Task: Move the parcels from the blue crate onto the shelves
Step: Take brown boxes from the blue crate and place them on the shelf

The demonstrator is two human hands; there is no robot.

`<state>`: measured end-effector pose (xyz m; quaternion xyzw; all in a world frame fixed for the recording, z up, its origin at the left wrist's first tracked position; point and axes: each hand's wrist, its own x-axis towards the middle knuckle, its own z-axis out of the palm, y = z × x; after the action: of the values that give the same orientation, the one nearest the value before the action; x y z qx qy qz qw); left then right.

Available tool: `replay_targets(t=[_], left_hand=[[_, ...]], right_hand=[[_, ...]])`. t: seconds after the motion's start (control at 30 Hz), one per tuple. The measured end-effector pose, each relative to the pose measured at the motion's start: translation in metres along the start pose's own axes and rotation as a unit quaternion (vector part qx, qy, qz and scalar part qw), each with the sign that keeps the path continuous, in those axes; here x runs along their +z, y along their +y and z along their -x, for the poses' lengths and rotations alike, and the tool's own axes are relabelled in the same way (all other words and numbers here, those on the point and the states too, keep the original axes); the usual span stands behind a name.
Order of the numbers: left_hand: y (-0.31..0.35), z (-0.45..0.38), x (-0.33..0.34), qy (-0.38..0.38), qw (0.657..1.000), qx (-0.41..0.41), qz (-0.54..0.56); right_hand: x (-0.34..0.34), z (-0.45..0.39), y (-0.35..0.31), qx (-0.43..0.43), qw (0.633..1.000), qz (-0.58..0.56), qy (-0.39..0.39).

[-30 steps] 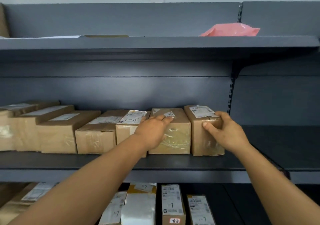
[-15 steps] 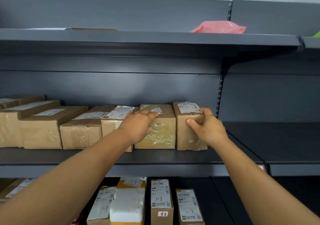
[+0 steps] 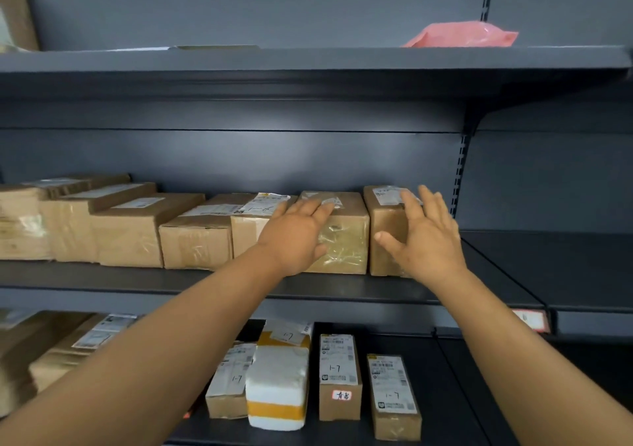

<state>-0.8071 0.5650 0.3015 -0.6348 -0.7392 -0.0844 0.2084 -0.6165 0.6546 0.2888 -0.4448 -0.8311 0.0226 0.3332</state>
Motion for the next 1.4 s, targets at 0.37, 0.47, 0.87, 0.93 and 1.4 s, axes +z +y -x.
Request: replay_targets(t=[0.37, 0.47, 0.87, 0.93, 1.4], left_hand=[[-0.03, 0.122, -0.002, -0.001, 0.998, -0.025, 0.051], [-0.048, 0.168, 0.007, -0.031, 0.997, -0.035, 0.057], [-0.114, 0.32, 0.042, -0.104, 0.984, -0.125, 0.075], [-0.133, 0.339, 0.047, -0.119, 0.979, -0.148, 0.071], [-0.248, 0.339, 0.128, -0.175, 0.961, -0.208, 0.053]], right_hand=[[0.037, 0.101, -0.1, -0.076, 0.993, 0.001, -0.095], [0.055, 0.133, -0.127, -0.072, 0.988, -0.013, -0.135], [0.132, 0.239, -0.216, -0.072, 0.969, -0.025, -0.233], [0.145, 0.248, -0.233, -0.07, 0.967, -0.03, -0.245], [0.288, 0.2, -0.277, -0.019, 0.955, -0.013, -0.297]])
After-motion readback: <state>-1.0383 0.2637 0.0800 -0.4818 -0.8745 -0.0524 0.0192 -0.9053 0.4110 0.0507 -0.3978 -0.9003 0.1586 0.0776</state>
